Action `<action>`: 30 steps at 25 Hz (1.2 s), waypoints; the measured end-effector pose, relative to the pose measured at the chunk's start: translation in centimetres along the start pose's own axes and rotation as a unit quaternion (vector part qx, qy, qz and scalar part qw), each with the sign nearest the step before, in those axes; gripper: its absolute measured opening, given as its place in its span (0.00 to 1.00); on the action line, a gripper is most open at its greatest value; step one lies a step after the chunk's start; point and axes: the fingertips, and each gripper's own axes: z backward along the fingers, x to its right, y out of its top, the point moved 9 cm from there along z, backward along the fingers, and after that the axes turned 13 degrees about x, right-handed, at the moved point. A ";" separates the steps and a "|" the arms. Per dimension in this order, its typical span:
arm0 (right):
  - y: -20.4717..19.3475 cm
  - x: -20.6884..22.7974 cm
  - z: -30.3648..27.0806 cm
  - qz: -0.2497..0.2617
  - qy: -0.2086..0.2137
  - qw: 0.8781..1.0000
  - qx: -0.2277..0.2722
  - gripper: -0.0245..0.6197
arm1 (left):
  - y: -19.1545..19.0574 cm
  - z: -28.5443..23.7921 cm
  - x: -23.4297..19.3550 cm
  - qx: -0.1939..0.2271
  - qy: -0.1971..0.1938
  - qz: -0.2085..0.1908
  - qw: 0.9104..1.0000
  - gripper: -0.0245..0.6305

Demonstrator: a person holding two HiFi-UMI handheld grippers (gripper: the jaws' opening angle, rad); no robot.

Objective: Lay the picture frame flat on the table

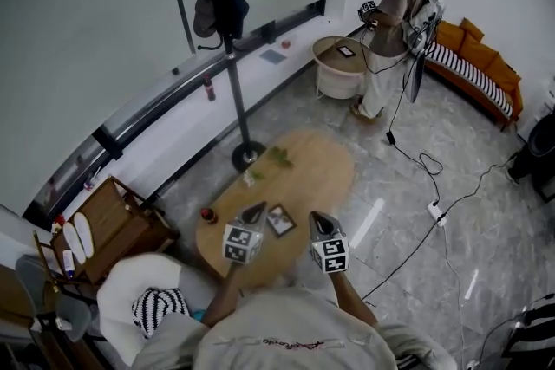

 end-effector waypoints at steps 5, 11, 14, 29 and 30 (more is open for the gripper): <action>0.9 0.0 -0.4 0.006 -0.004 1.000 0.013 0.04 | 0.7 0.2 -0.2 0.008 0.004 0.000 1.000 0.04; 1.7 -0.2 -1.0 0.005 -0.007 1.000 0.018 0.04 | 1.5 0.3 -0.8 0.010 0.003 0.001 1.000 0.04; 1.8 -0.3 -1.4 0.008 -0.002 1.000 0.016 0.04 | 1.8 0.2 -1.2 0.015 0.008 0.004 1.000 0.04; 2.1 -1.5 -3.4 0.016 0.008 1.000 0.012 0.04 | 1.0 0.4 -3.2 0.020 0.019 0.022 0.999 0.04; 2.2 -1.6 -3.4 0.017 0.007 1.000 0.009 0.04 | 0.9 0.4 -3.3 0.019 0.018 0.023 0.999 0.04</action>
